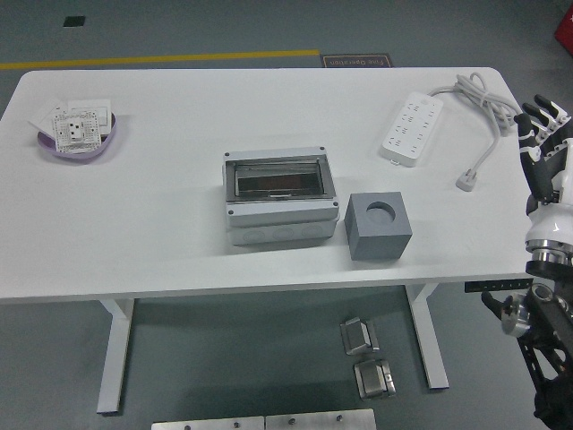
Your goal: Pick up the cylinder from the cube,place it in the box,flap close box
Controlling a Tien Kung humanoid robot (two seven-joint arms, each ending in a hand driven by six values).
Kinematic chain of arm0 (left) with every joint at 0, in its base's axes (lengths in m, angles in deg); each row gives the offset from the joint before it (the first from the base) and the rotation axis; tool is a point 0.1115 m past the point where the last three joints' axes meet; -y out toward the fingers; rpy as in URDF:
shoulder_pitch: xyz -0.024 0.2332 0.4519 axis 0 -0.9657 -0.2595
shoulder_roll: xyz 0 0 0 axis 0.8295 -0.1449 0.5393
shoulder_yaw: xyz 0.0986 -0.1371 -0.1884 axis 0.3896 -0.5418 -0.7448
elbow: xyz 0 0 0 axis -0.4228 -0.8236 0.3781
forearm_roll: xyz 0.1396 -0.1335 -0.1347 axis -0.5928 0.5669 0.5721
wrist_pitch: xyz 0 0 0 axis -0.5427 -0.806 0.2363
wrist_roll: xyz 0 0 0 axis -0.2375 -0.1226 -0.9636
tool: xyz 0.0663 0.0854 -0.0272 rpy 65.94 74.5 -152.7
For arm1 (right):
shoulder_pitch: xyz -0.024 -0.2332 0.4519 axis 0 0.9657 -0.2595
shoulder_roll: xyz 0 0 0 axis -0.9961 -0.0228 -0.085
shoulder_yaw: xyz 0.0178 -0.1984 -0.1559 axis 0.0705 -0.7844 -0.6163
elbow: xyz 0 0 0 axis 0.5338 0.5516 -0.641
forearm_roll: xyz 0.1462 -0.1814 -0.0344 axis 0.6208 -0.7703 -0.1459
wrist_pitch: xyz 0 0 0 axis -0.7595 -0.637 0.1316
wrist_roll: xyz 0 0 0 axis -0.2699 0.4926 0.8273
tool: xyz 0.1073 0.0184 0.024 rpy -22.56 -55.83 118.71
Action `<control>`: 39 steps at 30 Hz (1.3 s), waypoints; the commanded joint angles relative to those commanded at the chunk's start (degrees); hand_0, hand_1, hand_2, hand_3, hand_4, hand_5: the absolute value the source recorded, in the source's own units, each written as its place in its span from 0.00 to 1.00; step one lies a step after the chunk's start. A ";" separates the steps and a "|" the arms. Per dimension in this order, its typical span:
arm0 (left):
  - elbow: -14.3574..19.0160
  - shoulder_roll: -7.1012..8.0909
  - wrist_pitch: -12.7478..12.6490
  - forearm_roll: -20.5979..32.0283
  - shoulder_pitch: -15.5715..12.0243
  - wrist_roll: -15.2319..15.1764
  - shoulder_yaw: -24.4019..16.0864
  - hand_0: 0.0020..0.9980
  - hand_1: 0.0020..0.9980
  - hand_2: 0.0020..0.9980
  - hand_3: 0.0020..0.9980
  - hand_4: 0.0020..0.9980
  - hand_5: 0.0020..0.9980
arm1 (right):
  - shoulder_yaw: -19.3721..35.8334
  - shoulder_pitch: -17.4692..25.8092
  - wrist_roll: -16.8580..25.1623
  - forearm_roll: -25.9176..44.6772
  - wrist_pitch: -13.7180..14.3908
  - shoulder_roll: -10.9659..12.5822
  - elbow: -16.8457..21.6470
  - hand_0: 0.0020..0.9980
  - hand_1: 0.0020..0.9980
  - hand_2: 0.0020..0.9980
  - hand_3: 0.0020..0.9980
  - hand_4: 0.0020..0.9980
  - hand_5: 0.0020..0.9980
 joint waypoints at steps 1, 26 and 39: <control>0.00 0.00 0.01 -0.05 0.01 0.01 -0.04 0.67 0.68 0.57 0.67 0.44 0.03 | 0.02 0.00 -0.01 0.00 -0.01 -0.02 -0.01 0.75 0.66 0.71 0.75 0.87 0.58; 0.00 -0.04 -0.06 0.52 0.12 0.04 0.50 0.67 0.68 0.57 0.67 0.44 0.02 | 0.74 0.14 0.11 0.05 0.06 -0.15 -0.09 0.74 0.66 0.71 0.75 0.87 0.58; 0.00 -0.08 -0.04 0.28 0.07 0.03 0.27 0.67 0.68 0.56 0.67 0.44 0.01 | 1.00 0.20 0.10 -0.10 0.12 -0.14 0.02 0.74 0.66 0.71 0.75 0.87 0.58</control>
